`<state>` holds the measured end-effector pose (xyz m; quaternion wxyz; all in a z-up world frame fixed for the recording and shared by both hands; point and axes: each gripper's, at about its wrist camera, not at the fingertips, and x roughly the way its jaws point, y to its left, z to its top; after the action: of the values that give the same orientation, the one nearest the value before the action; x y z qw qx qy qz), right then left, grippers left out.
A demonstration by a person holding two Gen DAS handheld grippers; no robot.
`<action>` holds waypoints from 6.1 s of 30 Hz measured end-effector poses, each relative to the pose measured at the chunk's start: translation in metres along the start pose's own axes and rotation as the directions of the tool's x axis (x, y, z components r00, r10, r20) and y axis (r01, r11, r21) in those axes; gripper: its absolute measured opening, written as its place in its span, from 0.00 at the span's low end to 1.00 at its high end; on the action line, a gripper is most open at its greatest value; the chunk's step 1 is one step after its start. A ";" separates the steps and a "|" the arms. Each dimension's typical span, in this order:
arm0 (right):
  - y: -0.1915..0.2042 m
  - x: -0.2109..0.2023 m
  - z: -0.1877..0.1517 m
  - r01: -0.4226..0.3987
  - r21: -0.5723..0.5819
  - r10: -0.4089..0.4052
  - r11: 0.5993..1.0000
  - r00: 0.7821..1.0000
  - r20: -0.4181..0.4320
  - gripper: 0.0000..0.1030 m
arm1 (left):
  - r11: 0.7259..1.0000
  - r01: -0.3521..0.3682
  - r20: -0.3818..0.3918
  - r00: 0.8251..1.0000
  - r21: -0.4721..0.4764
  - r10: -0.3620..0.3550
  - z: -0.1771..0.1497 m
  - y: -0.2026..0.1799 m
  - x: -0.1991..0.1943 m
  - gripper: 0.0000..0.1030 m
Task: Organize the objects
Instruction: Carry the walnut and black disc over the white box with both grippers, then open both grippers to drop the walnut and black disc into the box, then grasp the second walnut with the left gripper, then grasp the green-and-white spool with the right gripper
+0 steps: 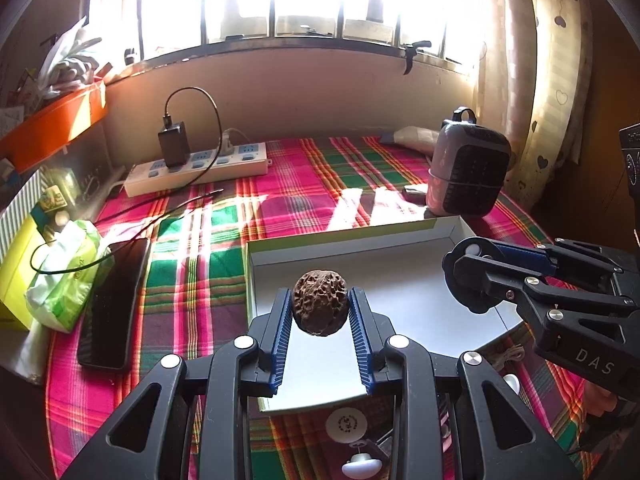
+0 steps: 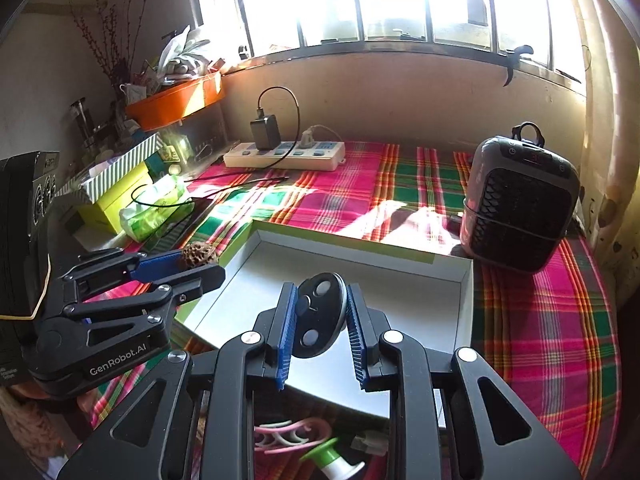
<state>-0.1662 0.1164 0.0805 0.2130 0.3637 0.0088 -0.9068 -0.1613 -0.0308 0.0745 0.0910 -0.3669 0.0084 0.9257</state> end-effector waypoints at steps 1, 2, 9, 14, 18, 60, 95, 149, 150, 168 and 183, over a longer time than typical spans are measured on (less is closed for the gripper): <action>-0.002 0.004 0.003 0.001 0.008 -0.001 1.000 1.000 -0.004 0.25 | 1.000 -0.001 -0.009 1.000 0.000 0.001 0.002 0.001 0.004 0.26; -0.005 0.009 0.005 -0.003 0.017 0.004 1.000 1.000 -0.011 0.25 | 1.000 0.005 -0.015 1.000 0.003 -0.005 0.004 0.002 0.008 0.26; -0.016 0.043 0.015 0.013 0.048 -0.010 0.999 0.998 -0.062 0.25 | 0.999 -0.020 -0.064 0.998 0.026 0.022 0.012 0.003 0.039 0.26; -0.024 0.066 0.015 0.006 0.070 0.002 0.998 0.994 -0.111 0.25 | 0.999 -0.021 -0.106 0.994 0.029 0.024 0.011 0.006 0.060 0.26; -0.027 0.081 0.015 0.003 0.081 0.008 0.997 0.990 -0.137 0.25 | 0.999 -0.020 -0.134 0.991 0.035 0.024 0.011 0.006 0.076 0.26; -0.030 0.104 0.017 0.021 0.081 -0.002 0.996 0.974 -0.227 0.37 | 0.996 -0.039 -0.174 0.983 0.075 0.052 0.012 0.002 0.099 0.33; -0.009 0.002 -0.022 0.097 0.049 -0.095 0.994 0.994 -0.046 0.44 | 0.999 -0.034 -0.040 0.999 0.004 0.034 -0.025 0.006 -0.003 0.36; 0.000 -0.025 -0.108 0.038 -0.004 -0.039 0.999 0.995 -0.094 0.48 | 0.988 0.150 -0.148 0.979 0.045 -0.141 -0.110 -0.044 -0.021 0.36; 0.000 -0.024 -0.108 0.035 -0.002 -0.035 0.999 0.995 -0.095 0.48 | 0.988 0.150 -0.151 0.978 0.044 -0.142 -0.110 -0.044 -0.021 0.36; 0.000 -0.022 -0.111 0.177 0.045 -0.168 0.983 0.974 -0.150 0.49 | 0.987 0.155 -0.154 0.977 0.039 -0.147 -0.111 -0.043 -0.018 0.36; 0.001 -0.012 -0.109 0.197 0.088 -0.182 0.976 0.971 -0.157 0.49 | 0.988 0.153 -0.144 0.979 0.033 -0.147 -0.111 -0.044 -0.017 0.36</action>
<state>-0.0866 0.1384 0.0085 0.1049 0.4378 0.0125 -0.8928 -0.0663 0.0001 0.0075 0.1679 -0.4290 0.0074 0.8875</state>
